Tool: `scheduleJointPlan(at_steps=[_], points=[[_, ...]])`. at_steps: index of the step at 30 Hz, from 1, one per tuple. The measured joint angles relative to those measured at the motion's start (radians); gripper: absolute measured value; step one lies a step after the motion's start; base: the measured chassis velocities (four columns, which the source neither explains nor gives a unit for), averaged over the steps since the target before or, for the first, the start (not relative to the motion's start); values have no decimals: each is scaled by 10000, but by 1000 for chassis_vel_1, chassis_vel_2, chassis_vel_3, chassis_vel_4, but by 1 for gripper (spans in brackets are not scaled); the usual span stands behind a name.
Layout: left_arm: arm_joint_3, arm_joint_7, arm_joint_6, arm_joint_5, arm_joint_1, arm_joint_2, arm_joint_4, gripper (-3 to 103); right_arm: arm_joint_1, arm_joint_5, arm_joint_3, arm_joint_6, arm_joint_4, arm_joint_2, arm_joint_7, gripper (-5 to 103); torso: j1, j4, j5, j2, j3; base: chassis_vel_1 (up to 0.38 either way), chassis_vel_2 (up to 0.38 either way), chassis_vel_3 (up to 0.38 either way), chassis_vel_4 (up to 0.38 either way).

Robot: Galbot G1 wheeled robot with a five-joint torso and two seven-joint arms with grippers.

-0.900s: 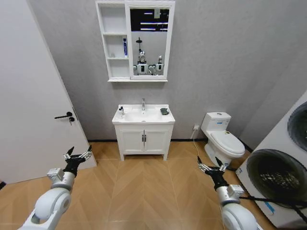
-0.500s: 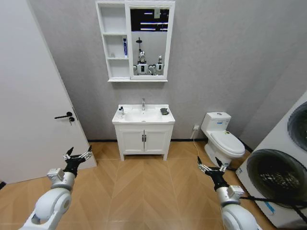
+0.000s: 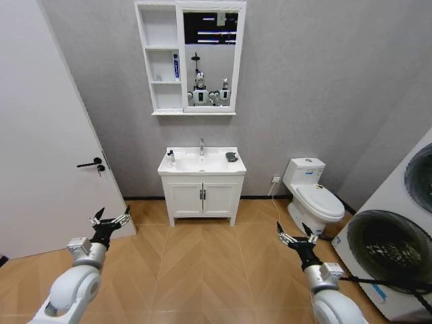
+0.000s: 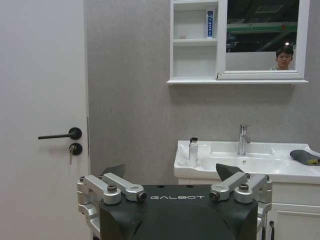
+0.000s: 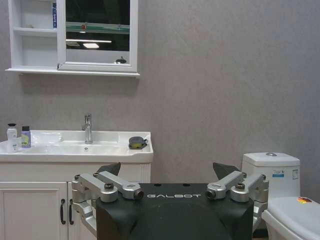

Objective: Move facial cleanser and shampoo from washbasin to cabinet, then wipe washbasin with towel.

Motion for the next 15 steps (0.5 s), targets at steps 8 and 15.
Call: scheduleJointPlan(at_steps=[8, 15], points=[[-25, -27, -91, 29, -27, -27, 87, 100, -23, -46, -83, 193, -73, 226, -157, 100, -2, 1, 2, 0, 0, -92, 84, 84, -81], [10, 14, -91, 72, -21, -55, 95, 101, -7, -76, -88, 217, -113, 197, -169, 100, 0, -1, 4, 0, 0, -223, 212, 234, -234]])
